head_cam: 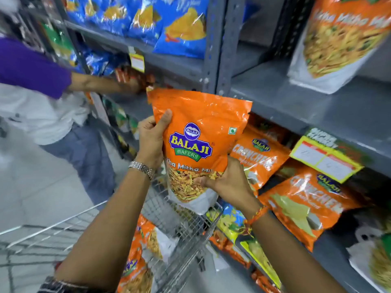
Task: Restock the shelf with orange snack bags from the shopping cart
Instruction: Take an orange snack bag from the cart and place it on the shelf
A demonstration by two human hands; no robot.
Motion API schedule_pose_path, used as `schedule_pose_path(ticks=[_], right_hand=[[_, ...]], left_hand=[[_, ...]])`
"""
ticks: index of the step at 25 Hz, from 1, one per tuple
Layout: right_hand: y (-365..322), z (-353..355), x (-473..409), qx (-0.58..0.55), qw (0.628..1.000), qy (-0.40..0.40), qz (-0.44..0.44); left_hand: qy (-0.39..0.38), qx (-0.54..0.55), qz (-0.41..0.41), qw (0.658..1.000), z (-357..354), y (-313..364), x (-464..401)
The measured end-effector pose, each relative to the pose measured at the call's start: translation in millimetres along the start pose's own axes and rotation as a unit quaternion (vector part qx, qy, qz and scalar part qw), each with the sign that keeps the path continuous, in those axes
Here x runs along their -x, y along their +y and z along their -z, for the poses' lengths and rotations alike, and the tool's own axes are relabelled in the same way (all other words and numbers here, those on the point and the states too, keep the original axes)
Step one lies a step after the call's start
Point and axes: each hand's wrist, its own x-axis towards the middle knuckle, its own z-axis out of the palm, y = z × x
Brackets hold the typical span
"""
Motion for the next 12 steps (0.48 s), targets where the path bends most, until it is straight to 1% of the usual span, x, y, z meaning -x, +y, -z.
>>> schedule_pose_path(ticks=[2, 4, 7, 10, 12], right_hand=[[-35.4, 27.9, 11.8, -0.04, 0.998, 0.038, 0.02], [-67.7, 60.5, 22.5, -0.072, 0.994, 0.071, 0.031], [-108.3, 111.9, 42.8, -0.104, 0.986, 0.118, 0.057], [-141.4, 158.4, 62.1, -0.128, 0.975, 0.16, 0.086], [-157.1, 191.4, 70.0, -0.138, 0.965, 0.194, 0.107]], left_hand=[[-0.038, 0.033, -0.019, 0.999, -34.3, 32.8, -5.6], [-0.087, 0.069, -0.02, 0.994, -71.6, 60.4, -11.6], [-0.181, 0.066, -0.034, 0.981, -131.2, 90.0, -9.0], [-0.228, 0.062, -0.037, 0.971, -188.3, 106.0, -2.3], [-0.279, 0.064, -0.041, 0.957, -227.0, 111.1, 1.7]])
